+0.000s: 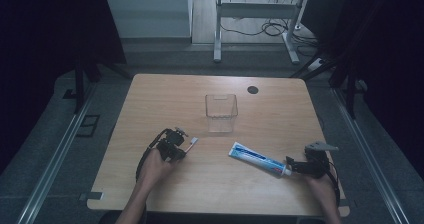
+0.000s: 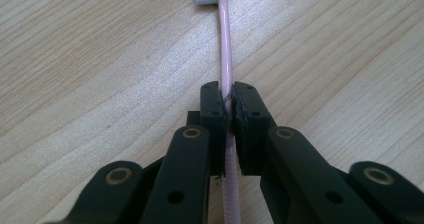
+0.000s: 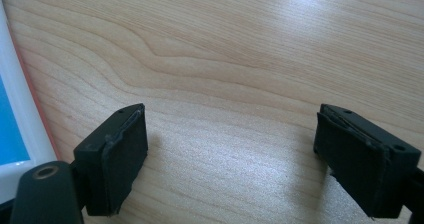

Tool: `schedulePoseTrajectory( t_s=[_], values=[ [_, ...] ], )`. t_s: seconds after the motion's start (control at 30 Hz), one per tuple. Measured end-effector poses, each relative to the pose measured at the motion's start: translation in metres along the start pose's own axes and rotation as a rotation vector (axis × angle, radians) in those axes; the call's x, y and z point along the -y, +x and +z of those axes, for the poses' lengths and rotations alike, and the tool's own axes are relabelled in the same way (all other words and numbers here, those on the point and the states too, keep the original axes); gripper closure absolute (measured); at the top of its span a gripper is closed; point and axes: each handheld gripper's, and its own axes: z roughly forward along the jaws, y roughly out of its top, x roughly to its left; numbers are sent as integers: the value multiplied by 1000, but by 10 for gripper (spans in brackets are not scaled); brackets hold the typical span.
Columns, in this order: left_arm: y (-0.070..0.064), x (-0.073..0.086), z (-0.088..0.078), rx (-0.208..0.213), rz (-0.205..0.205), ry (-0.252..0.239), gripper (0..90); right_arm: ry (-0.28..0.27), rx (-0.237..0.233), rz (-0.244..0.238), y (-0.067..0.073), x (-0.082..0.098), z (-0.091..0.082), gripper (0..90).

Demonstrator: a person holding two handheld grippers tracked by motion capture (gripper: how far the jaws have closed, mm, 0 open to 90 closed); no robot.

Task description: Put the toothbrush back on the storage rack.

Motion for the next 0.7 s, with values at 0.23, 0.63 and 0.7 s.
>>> schedulePoseTrajectory(
  t_s=[0.23, 0.63, 0.7],
  values=[
    [5, 4, 0, 20, 0, -33, 847, 0, 0, 0, 0, 0, 0, 138],
    [2, 0, -23, 70, 15, -151, 847, 0, 0, 0, 0, 0, 0, 138],
    [1, -2, -27, 75, 21, -175, 848, 0, 0, 0, 0, 0, 0, 138]
  ],
)
